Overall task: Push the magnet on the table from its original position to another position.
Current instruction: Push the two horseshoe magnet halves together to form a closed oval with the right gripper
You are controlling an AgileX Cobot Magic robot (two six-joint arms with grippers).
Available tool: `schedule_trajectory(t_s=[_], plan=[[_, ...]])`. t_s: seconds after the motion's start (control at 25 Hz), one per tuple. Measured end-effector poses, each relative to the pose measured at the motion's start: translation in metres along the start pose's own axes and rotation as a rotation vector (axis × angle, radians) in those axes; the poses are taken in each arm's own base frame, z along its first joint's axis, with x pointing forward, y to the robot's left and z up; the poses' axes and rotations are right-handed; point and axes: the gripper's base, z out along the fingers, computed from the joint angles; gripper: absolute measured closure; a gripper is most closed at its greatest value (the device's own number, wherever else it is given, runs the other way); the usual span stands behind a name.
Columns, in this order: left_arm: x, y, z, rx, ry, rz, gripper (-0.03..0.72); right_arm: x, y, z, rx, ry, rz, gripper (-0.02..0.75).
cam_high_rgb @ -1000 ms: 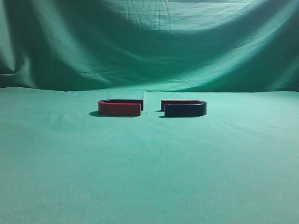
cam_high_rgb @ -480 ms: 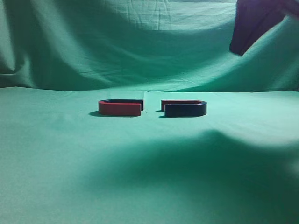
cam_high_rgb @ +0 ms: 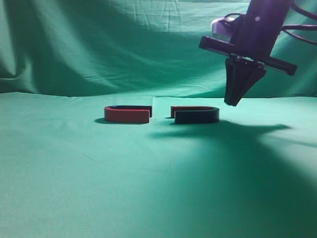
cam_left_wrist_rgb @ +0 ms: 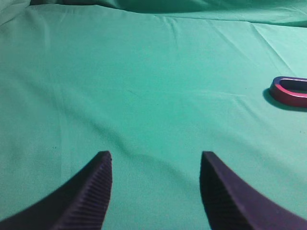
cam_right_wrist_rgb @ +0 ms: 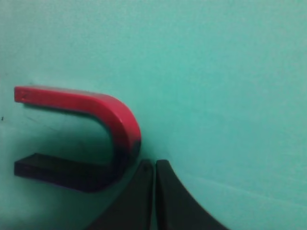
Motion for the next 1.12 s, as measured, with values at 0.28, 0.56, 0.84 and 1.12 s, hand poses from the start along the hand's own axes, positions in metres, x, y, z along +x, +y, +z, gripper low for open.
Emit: schedule_trajectory(t_s=[0.28, 0.56, 0.84, 1.12], plan=[[0.0, 0.0, 0.0, 0.0, 0.0, 0.0, 0.289, 0.0, 0.015, 0.026, 0.008, 0.043, -0.046, 0.738], [0.0, 0.0, 0.0, 0.0, 0.0, 0.0, 0.289, 0.001, 0.023, 0.029, 0.006, 0.044, -0.036, 0.738], [0.0, 0.0, 0.0, 0.0, 0.0, 0.0, 0.289, -0.002, 0.026, 0.03, -0.012, 0.011, -0.013, 0.738], [0.0, 0.0, 0.0, 0.0, 0.0, 0.0, 0.289, -0.004, 0.039, 0.03, -0.026, -0.004, -0.033, 0.738]])
